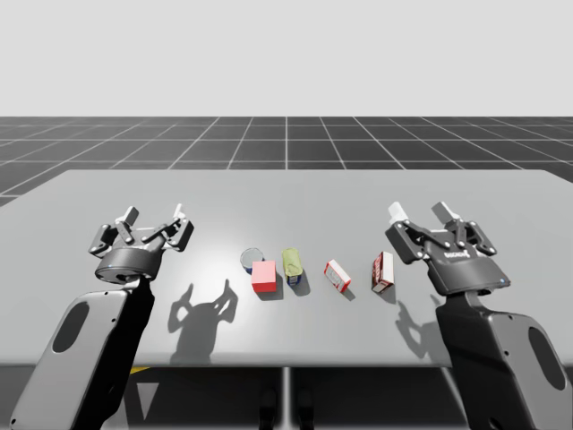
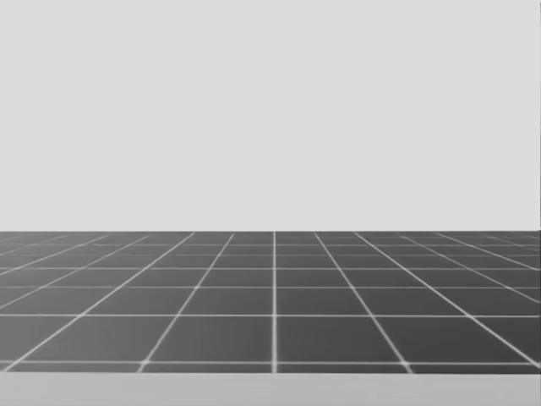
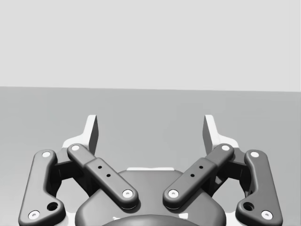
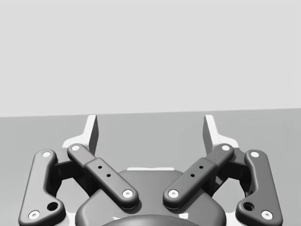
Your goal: Find the red cube and pick it up.
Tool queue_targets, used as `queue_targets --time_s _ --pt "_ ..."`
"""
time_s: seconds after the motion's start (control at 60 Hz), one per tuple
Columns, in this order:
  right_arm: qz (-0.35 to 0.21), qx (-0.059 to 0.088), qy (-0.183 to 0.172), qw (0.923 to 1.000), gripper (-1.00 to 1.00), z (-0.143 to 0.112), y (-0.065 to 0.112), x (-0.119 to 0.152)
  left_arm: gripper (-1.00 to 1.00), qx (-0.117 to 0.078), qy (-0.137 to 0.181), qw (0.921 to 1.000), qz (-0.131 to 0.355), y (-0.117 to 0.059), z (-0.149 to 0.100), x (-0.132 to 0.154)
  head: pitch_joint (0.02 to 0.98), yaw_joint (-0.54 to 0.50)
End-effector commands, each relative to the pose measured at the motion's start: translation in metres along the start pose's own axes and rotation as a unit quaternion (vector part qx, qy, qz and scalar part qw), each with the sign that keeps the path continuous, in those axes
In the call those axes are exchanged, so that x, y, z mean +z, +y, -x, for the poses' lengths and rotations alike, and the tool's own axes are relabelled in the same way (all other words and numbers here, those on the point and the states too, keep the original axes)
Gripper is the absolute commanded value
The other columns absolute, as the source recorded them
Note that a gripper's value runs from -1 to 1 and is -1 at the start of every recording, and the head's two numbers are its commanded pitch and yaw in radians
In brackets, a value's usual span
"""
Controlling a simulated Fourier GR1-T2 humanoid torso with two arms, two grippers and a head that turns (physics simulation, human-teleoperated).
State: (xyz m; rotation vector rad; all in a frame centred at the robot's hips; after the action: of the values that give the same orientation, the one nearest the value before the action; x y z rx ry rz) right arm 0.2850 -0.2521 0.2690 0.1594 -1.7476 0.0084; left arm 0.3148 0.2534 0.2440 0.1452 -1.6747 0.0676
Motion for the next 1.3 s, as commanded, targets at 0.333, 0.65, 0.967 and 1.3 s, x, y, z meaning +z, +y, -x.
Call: queue_targets --time_s 0.333,0.65,0.967,1.3 --pt "0.004 0.003 0.004 1.0000 -1.00 -0.0001 -0.0003 0.0004 -1.00 -0.001 0.000 1.0000 0.001 -0.0011 -0.0002 0.0011 0.215 -0.01" --pt "0.004 0.005 0.008 0.9999 -1.00 -0.0001 -0.0006 -0.0001 -1.00 -0.005 0.001 1.0000 0.002 -0.0014 0.0011 0.0008 0.503 -0.01" --pt "0.003 0.001 0.011 0.9999 -1.00 -0.0010 -0.0006 0.0006 -1.00 -0.007 0.002 1.0000 0.004 -0.0034 0.0020 0.0005 0.711 0.03" --pt "0.003 -0.003 0.014 0.9999 -1.00 -0.0008 0.0001 0.0004 -1.00 -0.006 0.005 0.9999 0.014 -0.0075 0.0021 0.0017 0.856 0.12"
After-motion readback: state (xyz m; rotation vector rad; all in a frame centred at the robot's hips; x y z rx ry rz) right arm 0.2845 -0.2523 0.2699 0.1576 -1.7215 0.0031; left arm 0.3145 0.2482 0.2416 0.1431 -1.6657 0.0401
